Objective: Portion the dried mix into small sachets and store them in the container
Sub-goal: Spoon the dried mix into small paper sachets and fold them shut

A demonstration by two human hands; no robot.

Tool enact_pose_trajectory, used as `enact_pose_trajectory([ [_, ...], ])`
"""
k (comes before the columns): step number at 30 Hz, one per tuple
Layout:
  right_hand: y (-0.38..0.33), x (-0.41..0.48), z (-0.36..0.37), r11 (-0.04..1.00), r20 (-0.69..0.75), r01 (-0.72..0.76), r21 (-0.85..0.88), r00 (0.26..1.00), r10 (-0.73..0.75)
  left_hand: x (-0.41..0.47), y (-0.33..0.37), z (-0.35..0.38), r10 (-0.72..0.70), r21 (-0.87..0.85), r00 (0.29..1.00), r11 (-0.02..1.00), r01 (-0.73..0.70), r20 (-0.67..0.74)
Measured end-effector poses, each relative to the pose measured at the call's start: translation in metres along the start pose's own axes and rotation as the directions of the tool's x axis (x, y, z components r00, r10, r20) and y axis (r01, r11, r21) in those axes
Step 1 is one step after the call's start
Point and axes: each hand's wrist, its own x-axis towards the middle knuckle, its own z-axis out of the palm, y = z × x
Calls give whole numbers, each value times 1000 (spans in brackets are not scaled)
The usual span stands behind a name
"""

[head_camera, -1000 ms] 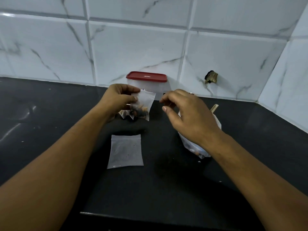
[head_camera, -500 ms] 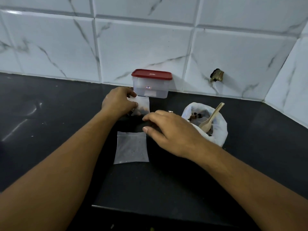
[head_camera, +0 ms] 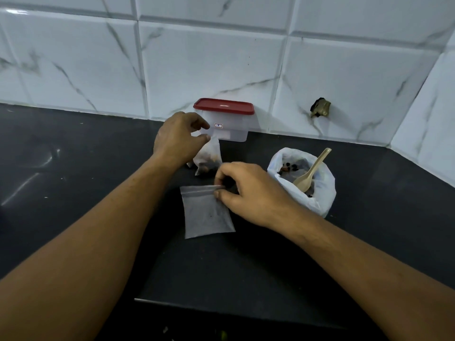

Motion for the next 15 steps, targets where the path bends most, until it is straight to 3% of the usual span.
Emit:
enact_pose_trajectory([
  [3,1,0,-14,988,-135,27,149,991,-6,-1,11,-2,-4,-298,999,955,15,38],
  [6,6,0,-28,979,-240,31,204,970,19,-7,23,-6,66,-529,970,846,70,235],
  [11,21,0,-42,979,-354,-17,202,931,89,-13,37,-9,108,-564,875,800,205,472],
  [15,26,0,-48,975,-416,-71,208,896,154,-19,45,-11,155,-616,840,750,243,520],
])
